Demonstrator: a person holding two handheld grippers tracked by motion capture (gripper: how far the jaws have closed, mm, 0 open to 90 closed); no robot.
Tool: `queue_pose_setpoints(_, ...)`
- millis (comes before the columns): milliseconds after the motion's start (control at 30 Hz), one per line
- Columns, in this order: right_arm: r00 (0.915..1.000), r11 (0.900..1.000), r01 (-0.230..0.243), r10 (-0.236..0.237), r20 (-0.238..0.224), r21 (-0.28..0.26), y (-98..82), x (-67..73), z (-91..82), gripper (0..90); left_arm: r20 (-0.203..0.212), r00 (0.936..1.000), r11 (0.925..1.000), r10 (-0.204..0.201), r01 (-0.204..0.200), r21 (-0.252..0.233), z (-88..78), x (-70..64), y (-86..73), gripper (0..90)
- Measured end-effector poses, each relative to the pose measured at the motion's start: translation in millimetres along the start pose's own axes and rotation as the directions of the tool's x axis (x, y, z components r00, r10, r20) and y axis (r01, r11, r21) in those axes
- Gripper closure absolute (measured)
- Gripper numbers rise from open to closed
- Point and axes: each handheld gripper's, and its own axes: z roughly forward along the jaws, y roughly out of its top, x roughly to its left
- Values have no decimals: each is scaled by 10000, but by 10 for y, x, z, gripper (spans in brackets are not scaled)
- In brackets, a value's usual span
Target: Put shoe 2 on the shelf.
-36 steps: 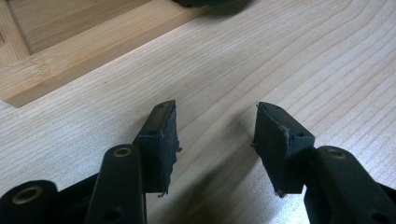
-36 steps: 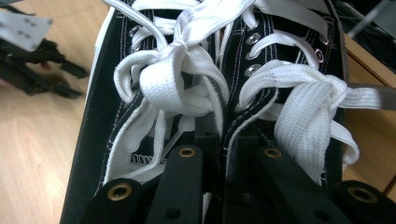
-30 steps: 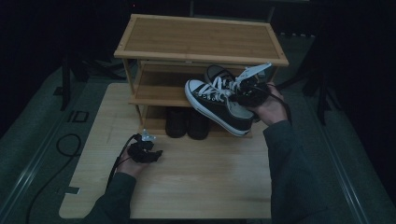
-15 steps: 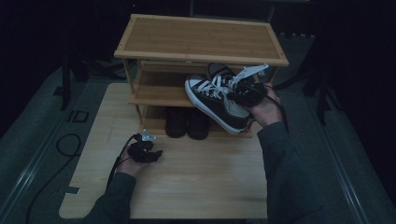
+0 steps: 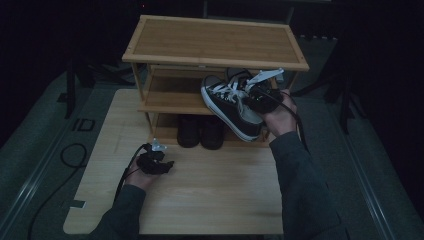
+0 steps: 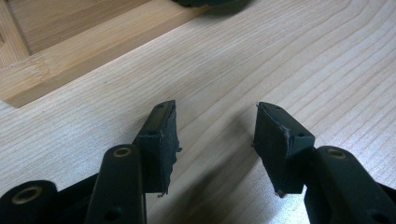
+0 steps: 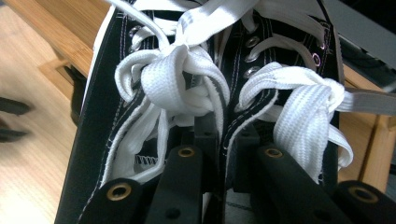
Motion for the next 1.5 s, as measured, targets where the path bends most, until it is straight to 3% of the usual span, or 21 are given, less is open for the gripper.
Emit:
queue_pose_setpoints(300, 9999, 9994, 143, -145, 62, 323, 51, -13, 9, 730, 19, 10000, 10000, -7, 7, 3, -1, 2, -1, 498)
queue_pose_setpoints(400, 9996, 9991, 259, -264, 127, 324, 54, -61, -11, 648, 31, 10000, 10000, -15, 15, 0, -1, 3, -1, 498)
queue_pose_setpoints(533, 9989, 9990, 408, -403, -231, 200, 35, -130, -46, 588, 30, 10000, 10000, -14, 14, -5, -1, 2, -1, 498)
queue_pose_setpoints(1000, 9919, 9930, 1182, -1181, -467, -18, -8, -170, -190, 563, 25, 10000, 10000, -17, 17, -8, -1, 1, -2, 497)
queue_pose_setpoints(1133, 9893, 9913, 1198, -1238, -775, -542, -14, -208, -316, 577, 8, 10000, 10000, 0, 0, 4, -1, 1, 0, 497)
queue_pose_setpoints(1233, 9884, 9912, 1192, -1240, -874, -576, -18, -225, -342, 605, -7, 10000, 10000, 23, -23, 15, -1, -2, 1, 497)
queue_pose_setpoints(1500, 9792, 9869, 1275, -1412, -1460, -989, -53, -218, -400, 853, -115, 9999, 10000, -57, 58, 47, -2, -14, 6, 515)
